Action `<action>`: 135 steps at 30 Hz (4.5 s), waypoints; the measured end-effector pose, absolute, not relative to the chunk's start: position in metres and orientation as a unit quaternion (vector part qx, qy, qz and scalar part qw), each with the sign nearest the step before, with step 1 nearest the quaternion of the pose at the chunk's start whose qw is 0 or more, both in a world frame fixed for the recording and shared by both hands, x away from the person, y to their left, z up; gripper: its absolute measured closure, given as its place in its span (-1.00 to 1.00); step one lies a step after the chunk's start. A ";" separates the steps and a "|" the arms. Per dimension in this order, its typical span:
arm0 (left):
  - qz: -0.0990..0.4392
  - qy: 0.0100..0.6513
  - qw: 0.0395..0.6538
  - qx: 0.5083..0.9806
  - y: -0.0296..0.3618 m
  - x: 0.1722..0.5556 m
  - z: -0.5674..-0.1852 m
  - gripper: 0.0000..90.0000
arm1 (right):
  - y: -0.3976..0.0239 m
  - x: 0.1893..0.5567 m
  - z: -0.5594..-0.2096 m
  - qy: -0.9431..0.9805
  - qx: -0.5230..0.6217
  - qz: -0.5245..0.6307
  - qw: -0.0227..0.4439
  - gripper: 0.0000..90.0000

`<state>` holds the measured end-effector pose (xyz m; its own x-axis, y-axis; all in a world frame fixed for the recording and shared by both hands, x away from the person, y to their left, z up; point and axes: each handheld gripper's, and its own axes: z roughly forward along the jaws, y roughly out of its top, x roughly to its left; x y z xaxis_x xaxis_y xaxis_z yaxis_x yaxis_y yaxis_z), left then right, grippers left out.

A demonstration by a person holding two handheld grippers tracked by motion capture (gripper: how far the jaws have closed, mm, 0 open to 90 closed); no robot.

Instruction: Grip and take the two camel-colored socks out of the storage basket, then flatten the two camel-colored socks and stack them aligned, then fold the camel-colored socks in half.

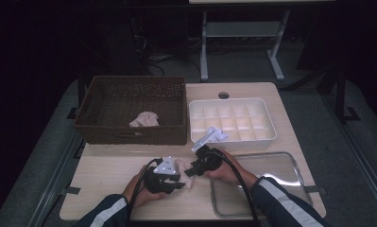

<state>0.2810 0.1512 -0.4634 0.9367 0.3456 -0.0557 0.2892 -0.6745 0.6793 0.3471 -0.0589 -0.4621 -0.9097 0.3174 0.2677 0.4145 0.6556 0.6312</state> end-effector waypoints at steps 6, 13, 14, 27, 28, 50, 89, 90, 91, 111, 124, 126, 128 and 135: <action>0.052 0.212 0.360 0.907 0.172 0.283 -0.459 -0.26 | -0.056 0.337 -0.454 -0.919 -0.177 -0.352 0.004 0.57; 0.073 0.221 0.353 0.906 0.198 0.292 -0.462 -0.61 | -0.060 0.336 -0.451 -0.921 -0.179 -0.346 -0.027 0.58; 0.074 0.218 0.355 0.906 0.200 0.294 -0.463 -0.62 | -0.060 0.336 -0.451 -0.921 -0.178 -0.345 -0.029 0.58; 0.094 0.229 0.384 0.890 0.214 0.308 -0.476 -0.73 | -0.063 0.330 -0.441 -0.922 -0.165 -0.348 -0.045 0.58; 0.094 0.228 0.384 0.890 0.214 0.308 -0.476 -0.73 | -0.063 0.329 -0.440 -0.922 -0.165 -0.348 -0.047 0.58; 0.096 0.231 0.384 0.889 0.213 0.310 -0.476 -0.73 | -0.076 0.324 -0.422 -0.912 -0.173 -0.368 -0.049 0.58; 0.097 0.232 0.383 0.889 0.212 0.312 -0.476 -0.73 | -0.173 0.338 -0.346 -0.835 -0.268 -0.458 -0.149 0.58; 0.097 0.232 0.383 0.889 0.212 0.312 -0.476 -0.73 | -0.178 0.340 -0.345 -0.832 -0.274 -0.457 -0.153 0.58; 0.097 0.232 0.383 0.889 0.212 0.312 -0.476 -0.73 | -0.181 0.341 -0.344 -0.829 -0.280 -0.458 -0.155 0.58; 0.097 0.231 0.383 0.889 0.211 0.313 -0.476 -0.73 | -0.229 0.362 -0.348 -0.805 -0.351 -0.433 -0.202 0.58; 0.099 0.234 0.383 0.888 0.211 0.313 -0.476 -0.73 | -0.220 0.374 -0.368 -0.822 -0.361 -0.382 -0.219 0.58; 0.099 0.234 0.382 0.888 0.211 0.312 -0.476 -0.73 | -0.217 0.376 -0.371 -0.824 -0.363 -0.377 -0.219 0.58; 0.099 0.234 0.381 0.889 0.211 0.313 -0.476 -0.73 | -0.213 0.379 -0.375 -0.829 -0.361 -0.366 -0.220 0.58; 0.098 0.235 0.382 0.889 0.211 0.312 -0.476 -0.73 | -0.197 0.386 -0.386 -0.846 -0.346 -0.337 -0.224 0.58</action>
